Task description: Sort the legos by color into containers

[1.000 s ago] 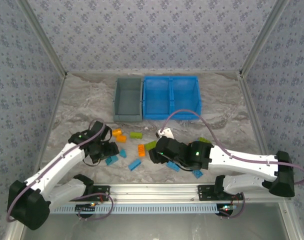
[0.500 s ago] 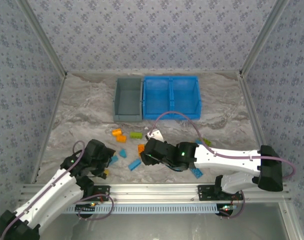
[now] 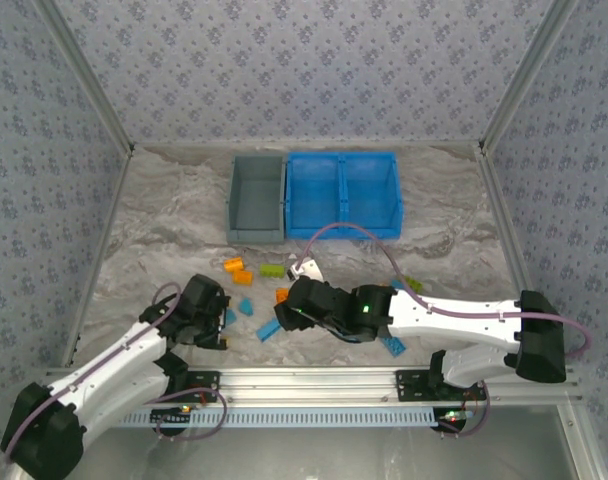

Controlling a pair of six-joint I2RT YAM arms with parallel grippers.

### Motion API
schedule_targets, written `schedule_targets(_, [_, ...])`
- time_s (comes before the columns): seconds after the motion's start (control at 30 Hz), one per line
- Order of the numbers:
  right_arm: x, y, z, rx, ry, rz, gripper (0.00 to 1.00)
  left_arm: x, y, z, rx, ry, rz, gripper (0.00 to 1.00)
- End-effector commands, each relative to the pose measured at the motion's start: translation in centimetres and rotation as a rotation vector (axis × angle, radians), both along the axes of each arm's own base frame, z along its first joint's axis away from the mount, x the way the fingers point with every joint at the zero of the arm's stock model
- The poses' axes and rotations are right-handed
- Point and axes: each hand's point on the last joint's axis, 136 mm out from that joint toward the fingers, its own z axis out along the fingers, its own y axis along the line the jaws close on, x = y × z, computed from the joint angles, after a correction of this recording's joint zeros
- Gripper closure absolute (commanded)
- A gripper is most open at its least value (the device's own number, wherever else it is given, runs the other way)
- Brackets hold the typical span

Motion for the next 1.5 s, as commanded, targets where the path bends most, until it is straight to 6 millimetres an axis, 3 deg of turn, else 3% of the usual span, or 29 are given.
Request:
schedule_targets(0.0, [-1.2,2.2,2.1,0.142,-0.026,0.104,0.24,2.5,0.7,0.6,0.045,-0.071,0.056,0.29])
schedule_targets(0.2, [-3.0,4.5,4.2,0.321,-0.043,0.249,0.17,3.0,1.3,-0.2,0.072,-0.051,0.074,0.31])
schedule_targets(0.43, [-2.9,4.9,3.4,0.304,-0.026,0.258,0.16,2.9,2.6,-0.5,0.118,-0.027,0.075,0.37])
schedule_targets(0.53, [-2.8,5.0,3.2,0.294,-0.024,0.257,0.16,2.9,3.1,-0.5,0.133,-0.025,0.074,0.29])
schedule_targets(0.63, [-2.7,5.0,3.2,0.291,-0.026,0.250,0.17,3.0,3.5,-0.6,0.143,-0.017,0.064,0.29])
schedule_targets(1.03, [-2.4,4.4,3.1,0.275,-0.032,0.228,0.18,4.0,3.3,0.1,0.159,-0.021,-0.001,0.65])
schedule_targets(1.1, [-1.8,3.9,3.5,0.268,-0.057,0.192,0.19,4.6,3.4,1.5,0.183,-0.061,-0.035,0.72])
schedule_targets(1.17, [-0.9,2.9,4.3,0.274,-0.094,0.135,0.20,6.0,3.5,4.1,0.232,-0.136,-0.101,0.73])
schedule_targets(1.27, [1.3,0.9,5.6,0.275,-0.165,0.010,0.19,9.2,3.0,9.5,0.348,-0.270,-0.279,0.72])
schedule_targets(1.33, [3.1,-0.6,5.9,0.260,-0.208,-0.083,0.19,11.3,1.9,12.7,0.430,-0.328,-0.427,0.71])
schedule_targets(1.47, [5.5,-2.1,7.1,0.275,-0.309,-0.174,0.19,15.7,-1.7,16.6,0.511,-0.439,-0.666,0.71])
